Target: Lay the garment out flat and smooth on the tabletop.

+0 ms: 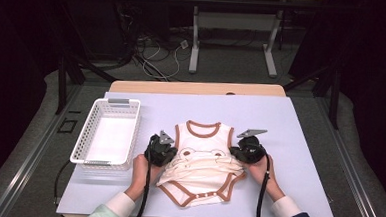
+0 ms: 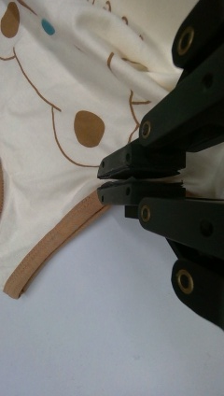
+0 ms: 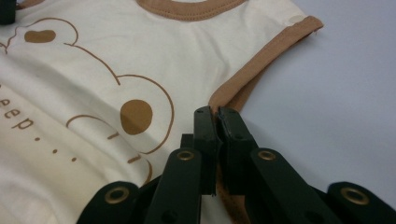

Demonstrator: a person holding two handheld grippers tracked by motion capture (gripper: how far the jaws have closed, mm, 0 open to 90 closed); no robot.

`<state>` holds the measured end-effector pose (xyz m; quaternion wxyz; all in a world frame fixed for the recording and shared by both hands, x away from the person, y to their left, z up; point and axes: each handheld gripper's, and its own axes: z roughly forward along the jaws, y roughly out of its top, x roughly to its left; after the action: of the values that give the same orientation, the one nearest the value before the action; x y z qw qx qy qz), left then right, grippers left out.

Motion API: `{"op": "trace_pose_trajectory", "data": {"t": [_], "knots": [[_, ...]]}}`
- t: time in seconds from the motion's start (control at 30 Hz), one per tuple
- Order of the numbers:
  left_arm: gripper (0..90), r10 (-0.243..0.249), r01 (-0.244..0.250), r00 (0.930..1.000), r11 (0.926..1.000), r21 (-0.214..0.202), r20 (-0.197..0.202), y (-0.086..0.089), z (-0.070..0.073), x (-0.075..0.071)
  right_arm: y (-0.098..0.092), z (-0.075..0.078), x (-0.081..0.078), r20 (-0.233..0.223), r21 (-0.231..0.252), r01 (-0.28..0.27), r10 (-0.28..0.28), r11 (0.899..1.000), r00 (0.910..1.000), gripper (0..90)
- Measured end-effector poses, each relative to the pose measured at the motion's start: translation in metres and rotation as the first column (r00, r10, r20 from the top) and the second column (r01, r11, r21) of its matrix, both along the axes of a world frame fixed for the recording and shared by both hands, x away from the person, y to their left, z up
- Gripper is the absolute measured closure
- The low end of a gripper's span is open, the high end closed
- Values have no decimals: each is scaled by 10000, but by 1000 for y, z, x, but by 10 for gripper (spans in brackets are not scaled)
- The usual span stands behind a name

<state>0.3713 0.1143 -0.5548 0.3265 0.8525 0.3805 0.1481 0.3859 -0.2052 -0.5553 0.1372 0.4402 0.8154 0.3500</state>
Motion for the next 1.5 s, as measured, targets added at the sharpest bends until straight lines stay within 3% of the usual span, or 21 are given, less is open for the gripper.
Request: {"op": "trace_pose_trajectory", "data": {"t": [0.3,0.47,0.5,0.6,0.8,1.0,1.2,1.33,1.5], "knots": [[863,-196,196,9998,9998,-9,-94,3,3,-18,-4,1,-14,-57,-56,-372,372,9993,9993,860],[862,-289,289,9994,9996,-8,-199,5,2,-29,-4,3,-22,-335,-141,-515,510,9986,9981,858],[862,-313,313,9993,9995,-18,-219,5,2,-30,-4,2,-23,-256,30,-532,533,9986,9983,858],[861,-327,329,9991,9994,62,-261,6,3,-33,-3,2,-27,-198,-72,-560,559,9984,9982,853],[834,-213,214,9997,9997,135,-115,6,5,-33,-4,2,-26,-127,-125,-373,372,9992,9992,766],[725,-62,62,10000,10000,72,-46,8,8,-31,-7,6,-24,106,14,-149,148,9999,9998,640],[492,73,-73,10000,10000,33,-58,8,9,-28,-9,8,-21,244,193,-249,244,9995,9994,497],[422,110,-109,9999,9999,37,-127,6,8,-24,-7,9,-23,263,292,-416,409,9987,9988,479],[411,100,-98,9997,9999,71,-202,-2,2,-21,-6,5,-20,9,199,-456,456,9988,9990,525]]}}
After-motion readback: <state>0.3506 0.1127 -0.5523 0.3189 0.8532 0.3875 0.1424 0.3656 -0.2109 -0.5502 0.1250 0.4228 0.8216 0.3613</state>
